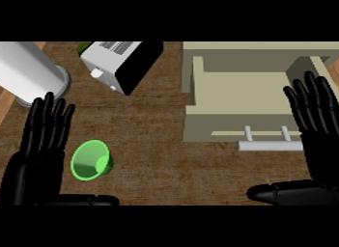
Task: Pick up the cup, place it into the drawer and close the drawer
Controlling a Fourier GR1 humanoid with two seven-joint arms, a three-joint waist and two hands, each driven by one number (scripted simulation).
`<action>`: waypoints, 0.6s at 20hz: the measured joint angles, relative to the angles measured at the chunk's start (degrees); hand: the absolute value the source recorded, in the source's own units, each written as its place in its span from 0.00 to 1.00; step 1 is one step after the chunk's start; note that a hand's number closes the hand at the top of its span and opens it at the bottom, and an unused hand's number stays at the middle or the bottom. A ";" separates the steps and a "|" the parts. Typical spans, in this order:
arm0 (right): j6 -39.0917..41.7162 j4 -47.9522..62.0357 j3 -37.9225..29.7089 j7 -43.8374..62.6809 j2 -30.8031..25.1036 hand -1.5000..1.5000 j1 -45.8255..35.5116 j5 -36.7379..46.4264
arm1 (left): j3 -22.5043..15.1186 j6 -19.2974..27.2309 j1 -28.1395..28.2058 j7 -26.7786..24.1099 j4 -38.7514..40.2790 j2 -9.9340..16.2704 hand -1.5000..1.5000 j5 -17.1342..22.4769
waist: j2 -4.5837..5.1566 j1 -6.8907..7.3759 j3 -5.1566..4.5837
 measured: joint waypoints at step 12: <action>0.69 1.33 -2.26 0.33 -0.75 0.00 -2.18 -0.87 | 2.22 -1.92 4.54 -4.21 5.26 0.37 0.00 0.43 | 0.01 0.07 0.00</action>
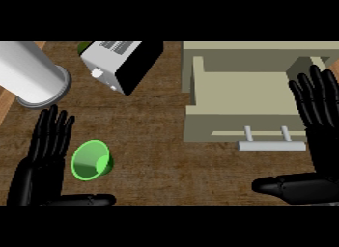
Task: Pick up the cup, place it into the drawer and close the drawer
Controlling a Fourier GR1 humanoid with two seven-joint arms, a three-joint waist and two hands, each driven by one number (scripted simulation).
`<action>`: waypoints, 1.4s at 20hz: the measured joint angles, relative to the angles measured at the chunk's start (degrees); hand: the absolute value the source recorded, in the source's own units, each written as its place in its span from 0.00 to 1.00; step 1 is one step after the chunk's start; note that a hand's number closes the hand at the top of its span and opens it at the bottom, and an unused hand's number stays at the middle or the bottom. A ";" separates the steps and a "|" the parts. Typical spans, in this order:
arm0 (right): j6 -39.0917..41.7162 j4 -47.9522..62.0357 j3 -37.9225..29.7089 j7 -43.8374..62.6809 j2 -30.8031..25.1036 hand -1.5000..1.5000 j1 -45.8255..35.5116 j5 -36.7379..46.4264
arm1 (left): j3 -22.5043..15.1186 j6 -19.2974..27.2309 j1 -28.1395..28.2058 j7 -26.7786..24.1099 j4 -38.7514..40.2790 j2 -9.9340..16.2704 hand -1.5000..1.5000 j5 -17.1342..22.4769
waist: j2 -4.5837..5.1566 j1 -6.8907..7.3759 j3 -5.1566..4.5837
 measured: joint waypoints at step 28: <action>1.01 -0.77 -1.13 2.91 -0.51 0.00 -1.89 -1.23 | 10.29 -6.79 -0.68 -20.62 31.03 1.82 0.00 1.38 | 0.01 -0.03 0.00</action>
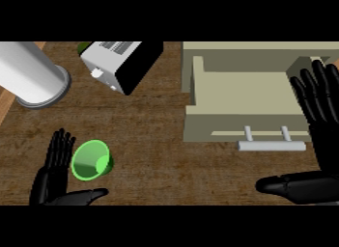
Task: Pick up the cup, place it into the drawer and close the drawer
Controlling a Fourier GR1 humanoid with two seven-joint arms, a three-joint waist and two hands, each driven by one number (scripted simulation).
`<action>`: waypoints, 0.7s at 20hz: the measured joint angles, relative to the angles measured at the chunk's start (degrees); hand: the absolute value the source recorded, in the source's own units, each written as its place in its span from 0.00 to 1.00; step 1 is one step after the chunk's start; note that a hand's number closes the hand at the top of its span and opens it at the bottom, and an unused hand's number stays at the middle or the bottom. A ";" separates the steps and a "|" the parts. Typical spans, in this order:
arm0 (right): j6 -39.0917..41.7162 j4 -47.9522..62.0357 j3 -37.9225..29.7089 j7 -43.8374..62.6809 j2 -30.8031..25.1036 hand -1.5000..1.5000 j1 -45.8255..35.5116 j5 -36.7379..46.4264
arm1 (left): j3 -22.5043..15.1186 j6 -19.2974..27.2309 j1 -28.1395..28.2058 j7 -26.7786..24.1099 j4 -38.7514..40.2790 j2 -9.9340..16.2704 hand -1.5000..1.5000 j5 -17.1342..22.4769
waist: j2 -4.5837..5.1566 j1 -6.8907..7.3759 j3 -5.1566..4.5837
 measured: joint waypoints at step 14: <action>0.01 -1.23 0.73 1.23 0.45 0.00 -0.21 0.10 | 4.38 -0.69 -8.33 -10.94 19.41 1.08 0.00 0.15 | 0.02 -0.09 -0.01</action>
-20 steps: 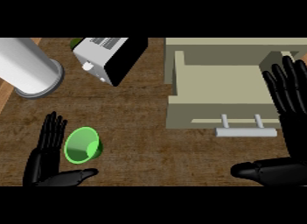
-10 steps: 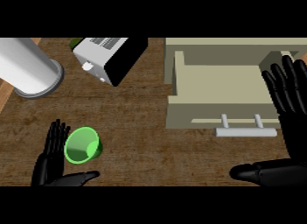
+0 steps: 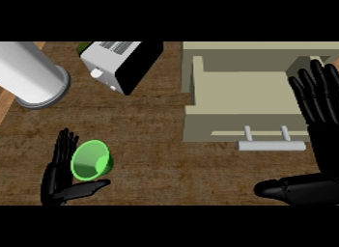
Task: Pick up the cup, place it into the drawer and close the drawer
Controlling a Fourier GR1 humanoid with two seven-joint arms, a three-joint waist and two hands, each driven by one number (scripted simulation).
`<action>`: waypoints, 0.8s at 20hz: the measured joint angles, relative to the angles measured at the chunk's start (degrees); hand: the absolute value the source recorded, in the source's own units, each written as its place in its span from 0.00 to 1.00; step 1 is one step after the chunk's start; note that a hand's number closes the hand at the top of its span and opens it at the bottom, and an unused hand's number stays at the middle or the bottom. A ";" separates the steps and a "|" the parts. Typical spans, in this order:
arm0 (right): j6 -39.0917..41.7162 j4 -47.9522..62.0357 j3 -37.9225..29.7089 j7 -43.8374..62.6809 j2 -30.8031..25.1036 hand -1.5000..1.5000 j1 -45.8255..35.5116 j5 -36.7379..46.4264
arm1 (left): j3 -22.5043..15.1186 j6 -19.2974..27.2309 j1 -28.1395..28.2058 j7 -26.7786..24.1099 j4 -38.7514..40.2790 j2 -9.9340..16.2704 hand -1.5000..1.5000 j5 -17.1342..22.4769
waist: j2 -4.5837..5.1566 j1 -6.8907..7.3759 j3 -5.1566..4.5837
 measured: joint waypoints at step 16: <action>-0.32 -1.50 1.19 0.64 0.81 0.00 1.00 0.64 | 1.05 -4.01 -5.99 -9.10 14.70 1.18 0.00 0.88 | -0.01 -0.03 -0.01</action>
